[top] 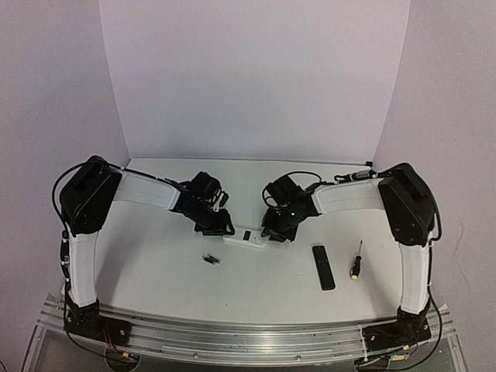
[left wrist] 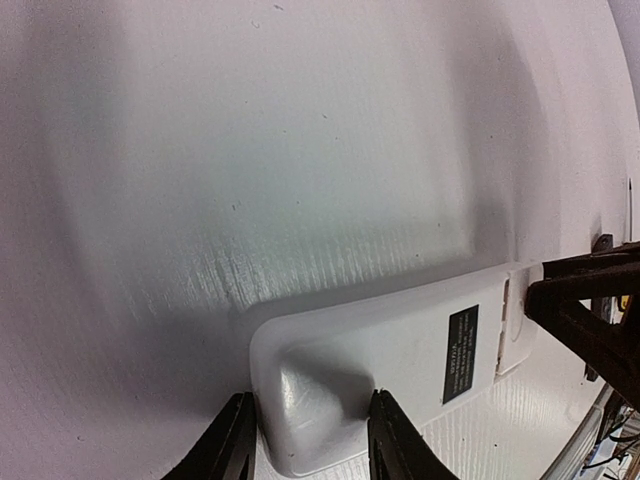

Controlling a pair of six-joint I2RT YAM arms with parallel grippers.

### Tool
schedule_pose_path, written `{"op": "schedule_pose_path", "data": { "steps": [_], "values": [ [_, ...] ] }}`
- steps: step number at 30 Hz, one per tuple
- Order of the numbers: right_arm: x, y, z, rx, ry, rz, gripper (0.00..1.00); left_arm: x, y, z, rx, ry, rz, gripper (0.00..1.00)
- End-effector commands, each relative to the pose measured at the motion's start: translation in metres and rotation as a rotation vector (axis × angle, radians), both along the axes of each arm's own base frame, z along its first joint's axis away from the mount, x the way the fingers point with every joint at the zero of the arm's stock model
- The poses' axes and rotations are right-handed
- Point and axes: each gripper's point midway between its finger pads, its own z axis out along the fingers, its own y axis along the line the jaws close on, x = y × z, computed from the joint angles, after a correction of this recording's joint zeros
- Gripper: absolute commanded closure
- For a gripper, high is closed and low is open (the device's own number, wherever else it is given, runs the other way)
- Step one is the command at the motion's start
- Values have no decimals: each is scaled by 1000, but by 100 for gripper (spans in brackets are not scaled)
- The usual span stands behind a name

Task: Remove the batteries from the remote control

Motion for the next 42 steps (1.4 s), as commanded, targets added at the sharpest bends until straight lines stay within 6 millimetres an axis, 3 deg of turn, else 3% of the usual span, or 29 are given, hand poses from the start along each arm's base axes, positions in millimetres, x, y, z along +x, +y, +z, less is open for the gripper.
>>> {"op": "schedule_pose_path", "data": {
  "steps": [1, 14, 22, 31, 42],
  "values": [
    [-8, 1, -19, 2, 59, -4, 79, -36, 16, -27, 95, 117, -23, 62],
    [-23, 8, -34, -1, 105, 16, 95, -40, 11, -30, 96, 132, -15, 62],
    [-37, 23, -41, 3, 129, 50, 95, -45, 6, -34, 99, 155, -4, 62],
    [-60, 5, -58, -64, 137, 135, 95, -48, 13, -50, 141, 199, 51, 63],
    [-71, 23, -50, 2, 79, 320, 97, -49, 14, -60, 160, 231, 74, 64]
  ]
}}
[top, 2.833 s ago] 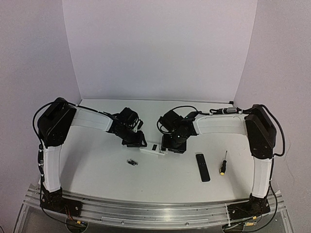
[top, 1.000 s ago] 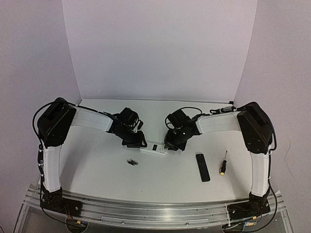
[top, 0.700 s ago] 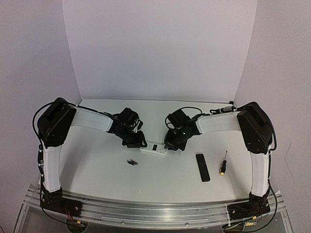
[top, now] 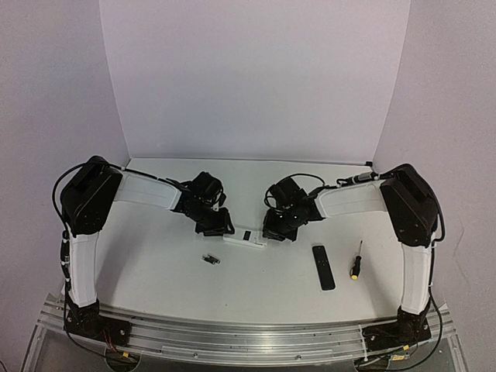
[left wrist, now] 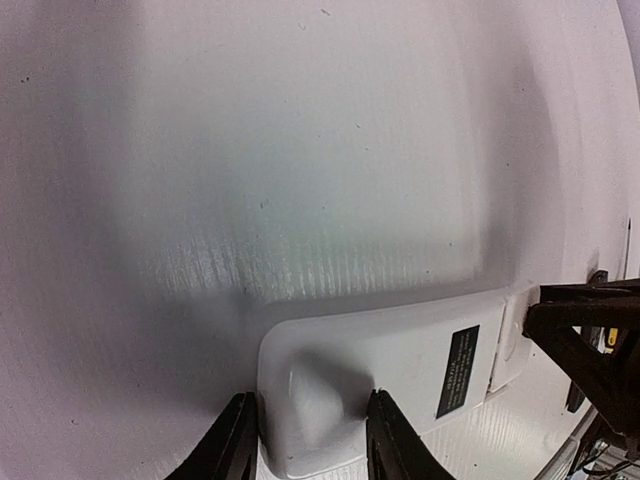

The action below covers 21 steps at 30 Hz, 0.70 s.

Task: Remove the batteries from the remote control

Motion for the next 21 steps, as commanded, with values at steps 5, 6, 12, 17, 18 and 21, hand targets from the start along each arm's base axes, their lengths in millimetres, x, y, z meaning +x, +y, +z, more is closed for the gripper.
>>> {"op": "schedule_pose_path", "data": {
  "steps": [5, 6, 12, 17, 18, 21],
  "values": [
    [-83, 22, -52, -6, 198, 230, 97, -50, 18, -62, 163, 200, -14, 64],
    [-85, 21, -53, -5, 216, 213, 97, -50, 18, -62, 164, 204, -9, 64],
    [-94, 14, -64, -8, 284, 110, 99, -52, 21, -67, 179, 226, 22, 64],
    [-92, 13, -58, 2, 312, -21, 100, -55, 25, -69, 188, 236, 36, 64],
    [-91, 14, -56, 9, 317, -46, 100, -56, 26, -70, 190, 237, 37, 64],
    [-89, 22, -51, 32, 324, -65, 100, -57, 26, -70, 192, 237, 38, 64]
  ]
}}
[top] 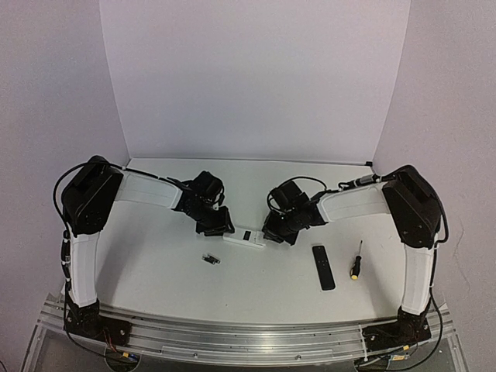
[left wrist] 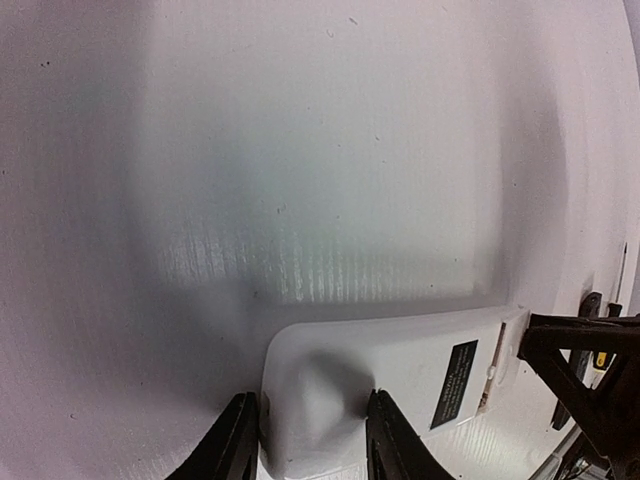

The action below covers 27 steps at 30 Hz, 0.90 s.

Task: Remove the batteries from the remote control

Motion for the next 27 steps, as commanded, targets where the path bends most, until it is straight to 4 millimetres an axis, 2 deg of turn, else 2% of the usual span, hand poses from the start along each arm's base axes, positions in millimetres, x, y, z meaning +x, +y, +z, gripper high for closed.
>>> {"op": "schedule_pose_path", "data": {
  "steps": [1, 3, 6, 11, 14, 22, 27],
  "values": [
    [-83, 25, -48, -15, 275, 88, 98, -59, 24, -69, 183, 203, -30, 64],
    [-86, 28, -48, -25, 275, 101, 97, -60, 24, -69, 183, 203, -29, 64],
    [-90, 18, -58, -79, 291, 97, 96, -60, 22, -68, 180, 200, -31, 64],
    [-93, -1, -65, -184, 296, 97, 82, -62, 22, -68, 183, 200, -33, 64],
    [-91, -7, -61, -207, 274, 88, 79, -62, 24, -68, 187, 198, -33, 64],
    [-81, 6, -53, -181, 245, 116, 77, -61, 21, -66, 180, 190, -39, 64],
    [-78, 1, -56, -216, 232, 104, 75, -62, 22, -65, 180, 188, -39, 64]
  ]
}}
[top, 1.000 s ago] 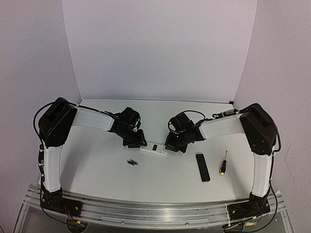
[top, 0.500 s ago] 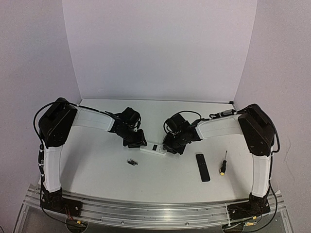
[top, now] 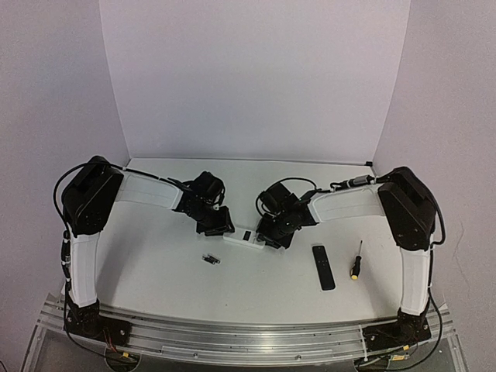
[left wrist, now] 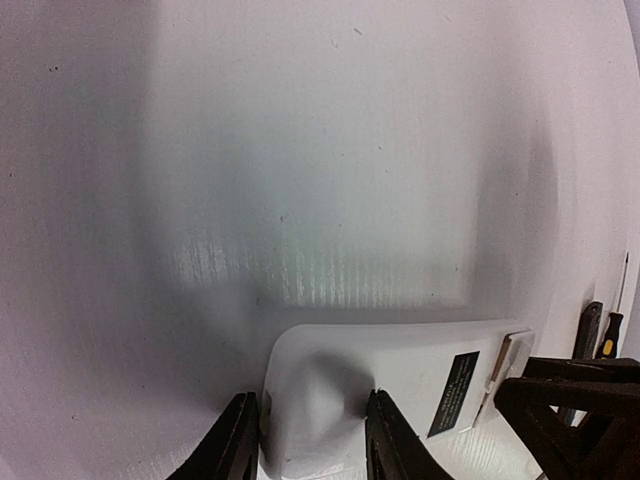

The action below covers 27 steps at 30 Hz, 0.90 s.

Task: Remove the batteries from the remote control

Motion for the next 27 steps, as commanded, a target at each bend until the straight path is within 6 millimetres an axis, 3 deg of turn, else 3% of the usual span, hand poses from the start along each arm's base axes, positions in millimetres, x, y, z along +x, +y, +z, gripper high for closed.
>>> {"op": "schedule_pose_path", "data": {
  "steps": [1, 7, 10, 14, 20, 24, 27],
  "values": [
    [-63, -12, -56, -141, 211, 108, 74, -64, 23, -65, 173, 200, -56, 64],
    [-65, -19, -52, -154, 201, 114, 72, -62, 25, -60, 171, 185, -53, 64],
    [-57, -13, -31, -133, 142, 147, 71, -58, 22, -53, 164, 169, -56, 64],
    [-39, -10, 15, -119, -7, 199, 62, -45, 18, -36, 160, 115, -44, 62],
    [-26, -20, 67, -121, -160, 265, 47, -14, 9, 11, 129, -15, -18, 54],
    [-25, -36, 82, -131, -193, 260, 39, 1, 4, 44, 102, -93, -6, 44],
    [-24, -46, 83, -122, -183, 240, 37, 7, 4, 58, 99, -129, -1, 37]
  ]
}}
